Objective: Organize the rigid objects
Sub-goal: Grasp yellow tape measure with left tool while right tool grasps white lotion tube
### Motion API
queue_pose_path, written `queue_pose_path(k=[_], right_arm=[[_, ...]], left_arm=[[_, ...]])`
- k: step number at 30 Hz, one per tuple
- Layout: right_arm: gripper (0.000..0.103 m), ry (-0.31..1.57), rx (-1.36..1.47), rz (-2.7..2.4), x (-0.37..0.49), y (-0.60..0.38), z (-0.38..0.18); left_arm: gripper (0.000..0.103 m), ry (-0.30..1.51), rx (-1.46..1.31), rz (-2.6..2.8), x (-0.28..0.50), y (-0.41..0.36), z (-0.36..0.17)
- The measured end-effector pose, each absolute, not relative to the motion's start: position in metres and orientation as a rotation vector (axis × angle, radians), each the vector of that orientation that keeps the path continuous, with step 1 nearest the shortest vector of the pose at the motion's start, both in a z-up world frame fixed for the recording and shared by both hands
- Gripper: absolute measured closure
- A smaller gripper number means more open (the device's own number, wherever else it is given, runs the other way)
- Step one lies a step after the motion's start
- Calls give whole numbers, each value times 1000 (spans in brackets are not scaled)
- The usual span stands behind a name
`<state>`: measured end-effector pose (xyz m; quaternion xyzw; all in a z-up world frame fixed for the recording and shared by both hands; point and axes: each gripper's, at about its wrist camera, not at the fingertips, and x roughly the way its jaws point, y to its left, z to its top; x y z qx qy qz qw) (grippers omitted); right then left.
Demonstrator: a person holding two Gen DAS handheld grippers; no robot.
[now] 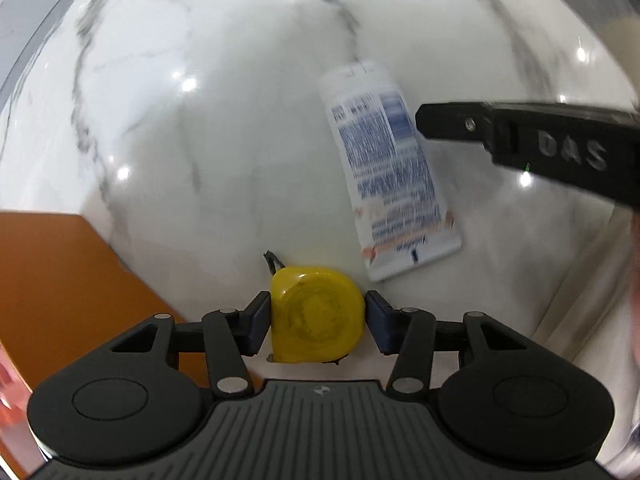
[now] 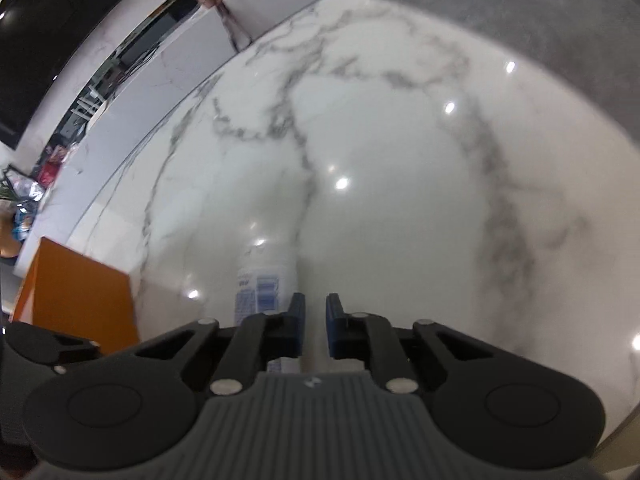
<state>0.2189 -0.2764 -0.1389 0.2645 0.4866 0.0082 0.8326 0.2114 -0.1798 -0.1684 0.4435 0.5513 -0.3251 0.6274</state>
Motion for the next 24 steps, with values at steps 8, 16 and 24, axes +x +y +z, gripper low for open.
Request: queue_pose_path(k=[8, 16, 24], right_arm=[[56, 1011, 459, 86, 219, -257, -130], [47, 1055, 311, 90, 231, -232, -136], [53, 1010, 170, 97, 235, -213, -138]], left_arm=[[31, 1176, 1146, -792, 196, -172, -168], [31, 1189, 1128, -812, 197, -169, -166], [37, 1200, 1090, -782, 191, -166, -163]])
